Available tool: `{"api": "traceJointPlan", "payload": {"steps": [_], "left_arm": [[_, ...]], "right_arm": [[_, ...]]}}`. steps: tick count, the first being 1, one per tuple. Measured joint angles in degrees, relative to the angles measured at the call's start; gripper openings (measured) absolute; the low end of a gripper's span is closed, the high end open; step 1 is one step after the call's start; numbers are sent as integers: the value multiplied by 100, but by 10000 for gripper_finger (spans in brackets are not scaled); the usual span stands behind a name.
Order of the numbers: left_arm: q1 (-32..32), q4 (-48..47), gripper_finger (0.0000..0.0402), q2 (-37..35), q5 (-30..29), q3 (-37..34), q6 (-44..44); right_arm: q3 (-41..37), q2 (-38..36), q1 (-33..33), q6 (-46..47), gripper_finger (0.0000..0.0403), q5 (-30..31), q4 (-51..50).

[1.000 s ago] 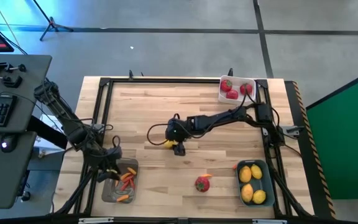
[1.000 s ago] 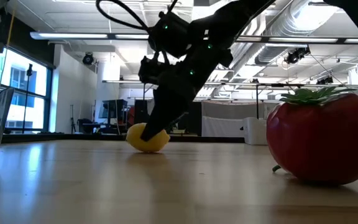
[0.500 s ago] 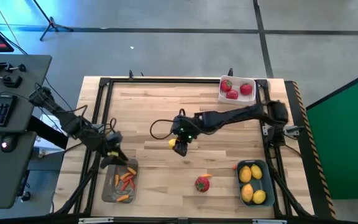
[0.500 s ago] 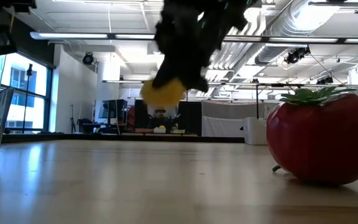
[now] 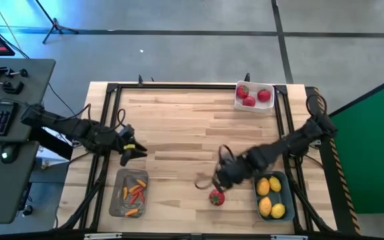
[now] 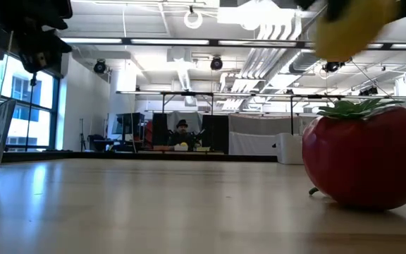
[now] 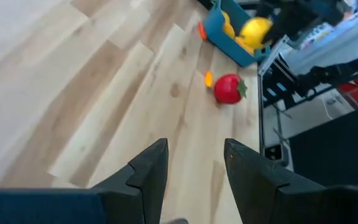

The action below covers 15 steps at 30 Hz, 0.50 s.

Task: Sort produce into baskets
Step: Put the lemon into the blue bin

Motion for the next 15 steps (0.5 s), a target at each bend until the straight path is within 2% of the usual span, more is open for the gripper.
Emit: {"api": "traceJointPlan", "payload": {"steps": [7,11,15], "left_arm": [[465,116,144,1,351,0,310],[632,229,144,1,448,0,483],[835,323,144,1,567,0,584]], "right_arm": [[-20,-70,1127,2345,139,-856,-1269],[-202,-72,1583,3075,139,-1330,-1676],[-709,-188,1786,3399,138,-1907,-1801]]}}
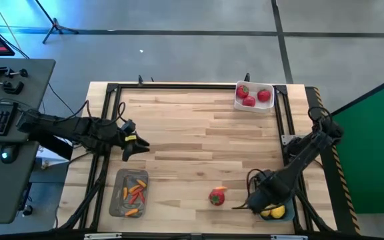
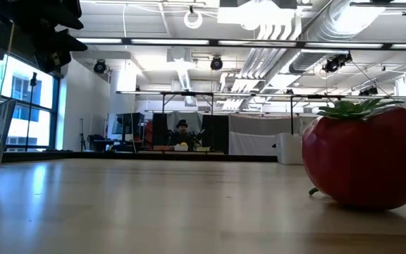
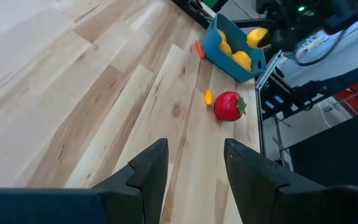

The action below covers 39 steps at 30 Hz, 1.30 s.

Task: Sort produce into baskets
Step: Put the lemon into the blue bin, then put the orange chili pepper into the black bin

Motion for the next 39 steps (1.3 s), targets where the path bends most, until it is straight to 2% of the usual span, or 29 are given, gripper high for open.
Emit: {"api": "traceJointPlan", "payload": {"steps": [8,13,16,19,22,25,27,32,39], "left_arm": [[302,2,144,0,312,0,-1],[333,2,144,0,321,0,-2],[333,2,144,0,308,0,-1],[333,-1,144,0,197,0,12],[333,-2,144,0,117,0,91],[333,-3,144,-1,1,0,185],[333,-5,144,0,-71,0,249],[333,-18,144,-1,-100,0,390],[331,-51,144,0,-107,0,588]], "right_arm": [[-1610,-894,118,512,141,-185,1552],[-2061,-1109,94,456,209,-323,1634],[-2023,-1150,79,114,253,-323,1445],[-1758,-1153,37,-430,277,-318,1026],[-1282,-1157,-81,-1252,283,-113,376],[-706,-1158,-378,-2419,285,414,16],[-402,-1158,-704,-3305,285,554,-95],[57,-890,-1770,-5694,279,437,-323],[267,292,-2855,-9297,248,122,-352]]}}
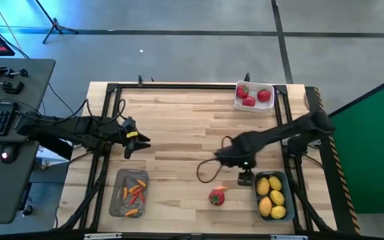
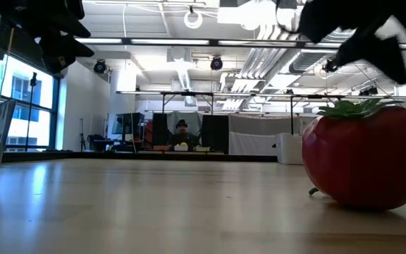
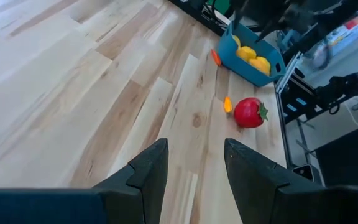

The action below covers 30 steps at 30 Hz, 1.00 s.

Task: Sort produce into baskets
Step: Put the orange chili pepper into the black bin

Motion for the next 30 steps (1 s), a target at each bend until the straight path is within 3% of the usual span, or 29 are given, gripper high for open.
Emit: {"api": "traceJointPlan", "payload": {"steps": [6,11,21,30], "left_arm": [[0,-2,144,-1,-7,0,118],[0,-4,144,0,-4,0,142],[-1,-61,144,-2,-2,0,310],[-2,-289,144,0,-2,0,385]], "right_arm": [[18,1015,-342,-1775,239,-242,-140],[18,1507,-302,-2500,229,-251,-96],[-342,1745,-38,-2648,185,88,336],[-746,1747,443,-2689,179,290,765]]}}
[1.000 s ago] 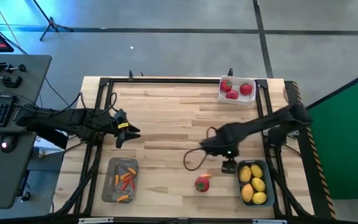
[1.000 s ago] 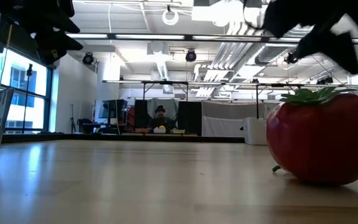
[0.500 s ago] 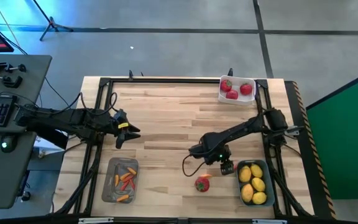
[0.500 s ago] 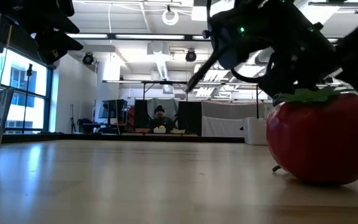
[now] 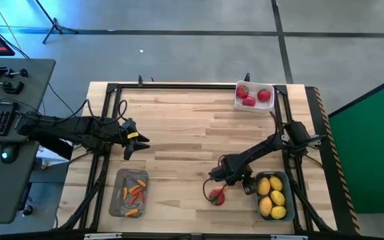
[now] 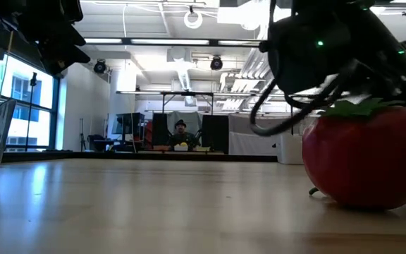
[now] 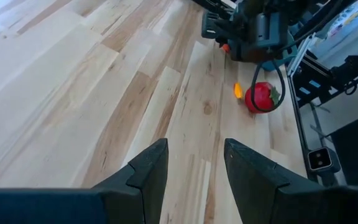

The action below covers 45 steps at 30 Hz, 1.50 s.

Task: Sort produce into baskets
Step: Put the orange chili pepper into the black bin

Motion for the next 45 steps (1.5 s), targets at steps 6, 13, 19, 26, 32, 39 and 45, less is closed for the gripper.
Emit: {"api": "traceJointPlan", "payload": {"steps": [6,13,19,26,32,39,45], "left_arm": [[2,0,144,-2,0,0,61],[1,0,144,-2,0,0,72],[1,1,144,-2,0,0,72],[0,2,144,-2,0,0,57],[0,25,143,-66,22,0,-32],[0,39,133,-496,63,-2,-41],[0,33,131,-978,63,-2,49]], "right_arm": [[-179,0,67,43,176,16,72],[-213,0,63,57,123,63,253],[-217,0,59,186,38,65,353],[-22,-1,54,200,10,3,315],[561,-270,19,750,3,21,164],[1713,-428,-182,2743,1,878,489],[2034,-413,-324,4487,1,1727,3282]]}}
